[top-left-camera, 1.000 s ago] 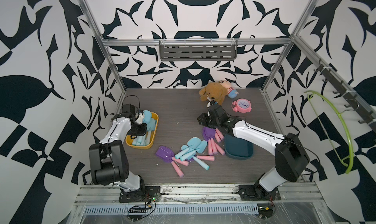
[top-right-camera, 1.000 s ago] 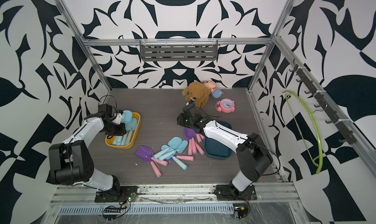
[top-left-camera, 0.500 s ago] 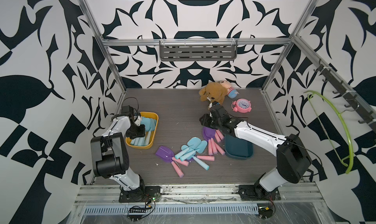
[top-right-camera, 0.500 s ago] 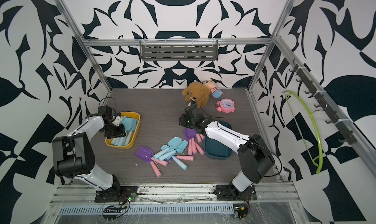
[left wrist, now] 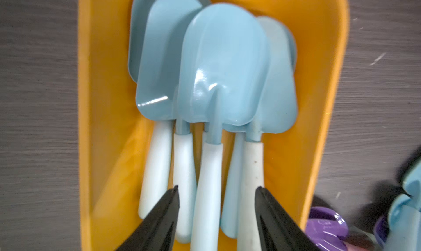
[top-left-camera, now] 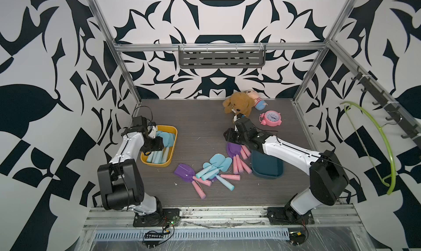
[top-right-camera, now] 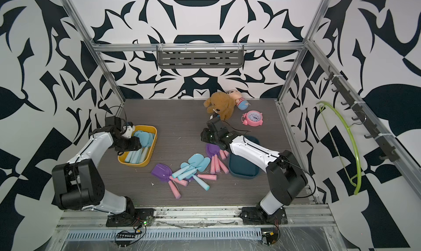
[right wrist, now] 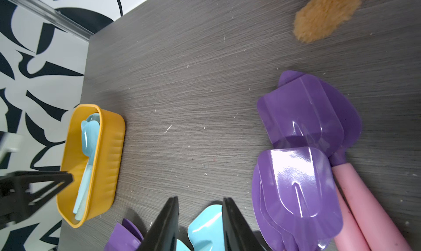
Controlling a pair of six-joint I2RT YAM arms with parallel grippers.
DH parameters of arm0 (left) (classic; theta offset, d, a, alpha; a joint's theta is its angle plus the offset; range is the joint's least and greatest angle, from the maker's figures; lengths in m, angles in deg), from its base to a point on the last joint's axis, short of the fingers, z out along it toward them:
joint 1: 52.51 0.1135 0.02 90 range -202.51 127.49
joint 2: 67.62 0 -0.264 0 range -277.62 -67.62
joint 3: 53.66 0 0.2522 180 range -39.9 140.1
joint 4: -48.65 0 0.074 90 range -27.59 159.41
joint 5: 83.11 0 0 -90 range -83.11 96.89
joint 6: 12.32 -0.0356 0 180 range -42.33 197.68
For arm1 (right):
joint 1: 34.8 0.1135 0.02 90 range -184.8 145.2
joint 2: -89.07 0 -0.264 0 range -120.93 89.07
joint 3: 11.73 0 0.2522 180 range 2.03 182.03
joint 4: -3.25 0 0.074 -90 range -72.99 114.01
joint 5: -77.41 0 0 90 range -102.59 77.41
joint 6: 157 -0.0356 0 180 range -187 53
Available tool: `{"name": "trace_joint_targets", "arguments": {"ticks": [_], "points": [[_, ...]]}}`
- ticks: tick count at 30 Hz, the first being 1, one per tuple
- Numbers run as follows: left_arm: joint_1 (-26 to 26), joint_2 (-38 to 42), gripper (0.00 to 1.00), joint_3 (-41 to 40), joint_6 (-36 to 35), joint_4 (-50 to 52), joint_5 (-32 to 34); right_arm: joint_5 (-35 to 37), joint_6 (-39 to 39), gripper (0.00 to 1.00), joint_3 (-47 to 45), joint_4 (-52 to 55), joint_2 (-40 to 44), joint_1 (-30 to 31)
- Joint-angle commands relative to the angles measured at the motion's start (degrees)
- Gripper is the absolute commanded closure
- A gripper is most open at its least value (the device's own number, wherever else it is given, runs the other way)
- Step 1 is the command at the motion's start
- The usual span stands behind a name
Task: Sort the small shovels by color and place them into the storage box
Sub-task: Place the shovel in the storage box, then pick up the shovel from the center of the board.
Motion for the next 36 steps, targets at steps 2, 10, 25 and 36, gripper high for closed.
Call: {"name": "trace_joint_targets", "arguments": {"ticks": [2,10,25,36], "points": [[0.2,5.1,0.38,-1.3,-2.8,0.3,-12.0,-5.3,9.5,0.64,3.8,3.0,2.6,-0.1],[-5.7,7.0,0.37,-0.8,-9.0,2.6,-23.1,-7.1,15.4,0.64,6.1,11.4,3.7,-0.1],[-45.6,-12.3,0.42,9.3,-12.1,9.9,-7.0,-5.4,10.0,0.64,0.2,11.4,7.5,-0.1],[-49.1,-20.3,0.46,10.4,-9.1,8.2,-3.9,-4.7,10.5,0.64,-0.8,11.7,8.1,-0.1]]}}
